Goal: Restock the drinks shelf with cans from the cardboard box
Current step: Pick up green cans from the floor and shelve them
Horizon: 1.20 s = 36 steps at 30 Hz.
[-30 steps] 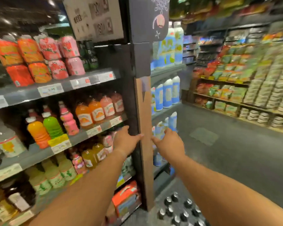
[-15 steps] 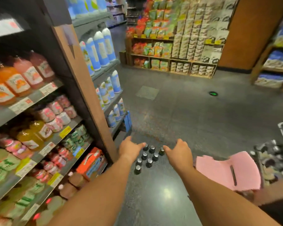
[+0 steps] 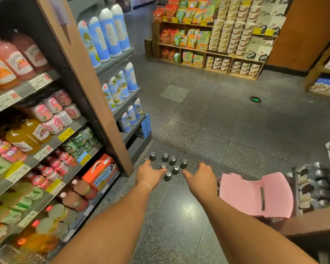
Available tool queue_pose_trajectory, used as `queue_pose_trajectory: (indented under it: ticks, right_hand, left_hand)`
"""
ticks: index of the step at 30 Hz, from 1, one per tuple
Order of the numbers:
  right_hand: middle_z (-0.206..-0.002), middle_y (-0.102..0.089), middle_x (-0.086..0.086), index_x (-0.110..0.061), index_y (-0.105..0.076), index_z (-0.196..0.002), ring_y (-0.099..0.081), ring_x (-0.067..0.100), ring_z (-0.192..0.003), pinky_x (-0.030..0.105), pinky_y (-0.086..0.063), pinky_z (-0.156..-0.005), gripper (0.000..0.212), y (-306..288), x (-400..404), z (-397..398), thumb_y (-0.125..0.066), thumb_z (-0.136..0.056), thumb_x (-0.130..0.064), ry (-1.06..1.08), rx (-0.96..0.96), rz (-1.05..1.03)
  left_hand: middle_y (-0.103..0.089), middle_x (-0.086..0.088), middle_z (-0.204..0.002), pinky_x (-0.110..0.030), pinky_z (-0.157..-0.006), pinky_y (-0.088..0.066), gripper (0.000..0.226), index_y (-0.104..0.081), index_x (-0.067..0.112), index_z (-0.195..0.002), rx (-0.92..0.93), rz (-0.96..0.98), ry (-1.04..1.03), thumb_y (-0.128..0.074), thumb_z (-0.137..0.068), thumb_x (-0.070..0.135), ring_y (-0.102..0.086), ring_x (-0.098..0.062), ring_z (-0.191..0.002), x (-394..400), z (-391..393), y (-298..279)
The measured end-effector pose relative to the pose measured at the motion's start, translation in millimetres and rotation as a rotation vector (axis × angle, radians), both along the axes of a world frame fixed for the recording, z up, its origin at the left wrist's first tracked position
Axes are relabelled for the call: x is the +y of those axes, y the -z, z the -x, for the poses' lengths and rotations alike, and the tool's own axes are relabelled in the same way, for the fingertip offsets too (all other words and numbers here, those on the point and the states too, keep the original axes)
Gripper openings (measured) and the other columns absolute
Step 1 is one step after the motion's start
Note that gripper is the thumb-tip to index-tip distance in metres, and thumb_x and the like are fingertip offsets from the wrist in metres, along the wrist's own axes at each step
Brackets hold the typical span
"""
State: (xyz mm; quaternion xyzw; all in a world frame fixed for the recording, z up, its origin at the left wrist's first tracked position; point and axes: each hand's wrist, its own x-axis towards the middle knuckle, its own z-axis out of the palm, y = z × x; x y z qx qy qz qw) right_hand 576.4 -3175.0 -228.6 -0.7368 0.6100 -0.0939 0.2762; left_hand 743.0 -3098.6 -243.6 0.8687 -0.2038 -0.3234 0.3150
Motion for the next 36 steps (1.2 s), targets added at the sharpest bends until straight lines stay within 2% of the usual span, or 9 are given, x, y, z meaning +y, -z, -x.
queue_pose_trajectory:
  ticks: [4,7,9,12,15,20,28,31,36]
  right_hand:
    - [-0.124,-0.055,0.012,-0.008,-0.050,-0.130,-0.055,0.032,-0.113,0.041,-0.047,-0.092,0.066,24.2,-19.7,-8.8,-0.062,-0.085,-0.055,-0.020,0.018,-0.056]
    - [-0.124,-0.056,0.011,-0.008,-0.051,-0.131,-0.056,0.032,-0.113,0.040,-0.046,-0.090,0.067,45.0,-35.8,-27.0,-0.062,-0.085,-0.056,-0.027,0.050,-0.107]
    - [-0.124,-0.056,0.011,-0.009,-0.049,-0.133,-0.055,0.032,-0.114,0.041,-0.045,-0.091,0.068,62.0,-50.3,-45.0,-0.061,-0.085,-0.056,-0.036,0.064,-0.121]
    - [-0.126,-0.056,0.011,-0.010,-0.048,-0.135,-0.054,0.032,-0.116,0.041,-0.045,-0.092,0.070,96.1,-73.3,-77.5,-0.062,-0.084,-0.055,-0.012,0.067,-0.150]
    - [-0.127,-0.055,0.011,-0.010,-0.046,-0.137,-0.053,0.032,-0.117,0.040,-0.045,-0.093,0.070,148.9,-101.2,-114.8,-0.063,-0.085,-0.054,-0.008,0.083,-0.174]
    - [-0.128,-0.054,0.010,-0.009,-0.047,-0.135,-0.053,0.030,-0.116,0.039,-0.045,-0.092,0.070,269.7,-150.3,-167.9,-0.066,-0.084,-0.053,0.002,0.093,-0.201]
    - [-0.128,-0.053,0.010,-0.014,-0.045,-0.134,-0.053,0.033,-0.117,0.042,-0.047,-0.093,0.070,557.6,-223.6,-217.6,-0.066,-0.080,-0.053,-0.087,0.091,-0.223]
    - [-0.130,-0.051,0.012,-0.013,-0.041,-0.138,-0.052,0.035,-0.119,0.043,-0.046,-0.096,0.075,650.3,-244.3,-226.0,-0.068,-0.080,-0.052,-0.093,0.086,-0.232]
    - [-0.133,-0.052,0.011,-0.015,-0.039,-0.141,-0.054,0.034,-0.120,0.042,-0.046,-0.100,0.086,761.0,-266.0,-239.0,-0.075,-0.073,-0.054,-0.083,0.050,-0.265]
  left_hand:
    - [-0.058,-0.009,-0.139,-0.035,-0.103,-0.043,0.072,-0.052,0.011,-0.142,0.043,-0.009,-0.042,-0.081,-0.083,0.038,-0.055,-0.031,-0.127,-12.3,-4.4,18.1]
    - [-0.055,-0.011,-0.144,-0.041,-0.109,-0.044,0.082,-0.047,0.014,-0.147,0.057,-0.044,-0.062,-0.082,-0.080,0.045,-0.053,-0.033,-0.131,-25.1,-19.4,39.9]
    - [-0.058,-0.008,-0.141,-0.046,-0.108,-0.046,0.085,-0.048,0.020,-0.147,0.083,-0.060,-0.074,-0.082,-0.076,0.052,-0.056,-0.032,-0.128,-39.1,-36.4,63.0]
    - [-0.065,-0.005,-0.131,-0.046,-0.103,-0.050,0.076,-0.056,0.021,-0.137,0.090,-0.063,-0.067,-0.082,-0.073,0.053,-0.060,-0.030,-0.121,-64.6,-66.6,106.5]
    - [-0.057,-0.010,-0.141,-0.043,-0.109,-0.044,0.080,-0.049,0.016,-0.145,0.081,-0.103,-0.037,-0.080,-0.080,0.050,-0.053,-0.032,-0.130,-94.5,-101.7,154.3]
    - [-0.042,-0.008,-0.155,-0.049,-0.114,-0.040,0.089,-0.036,0.021,-0.155,0.112,-0.170,-0.035,-0.078,-0.083,0.050,-0.044,-0.033,-0.140,-137.3,-152.7,277.7]
    - [-0.044,-0.012,-0.155,-0.044,-0.115,-0.038,0.101,-0.033,0.016,-0.156,0.079,-0.236,-0.037,-0.083,-0.075,0.050,-0.043,-0.033,-0.141,-197.1,-192.5,560.4]
    - [-0.049,-0.012,-0.150,-0.046,-0.111,-0.043,0.110,-0.034,0.017,-0.154,0.033,-0.265,-0.030,-0.084,-0.065,0.059,-0.049,-0.033,-0.136,-204.1,-199.5,655.9]
    - [-0.027,-0.016,-0.161,-0.040,-0.118,-0.030,0.115,-0.016,0.009,-0.159,-0.005,-0.327,0.022,-0.084,-0.075,0.048,-0.032,-0.033,-0.147,-216.9,-203.4,755.2]
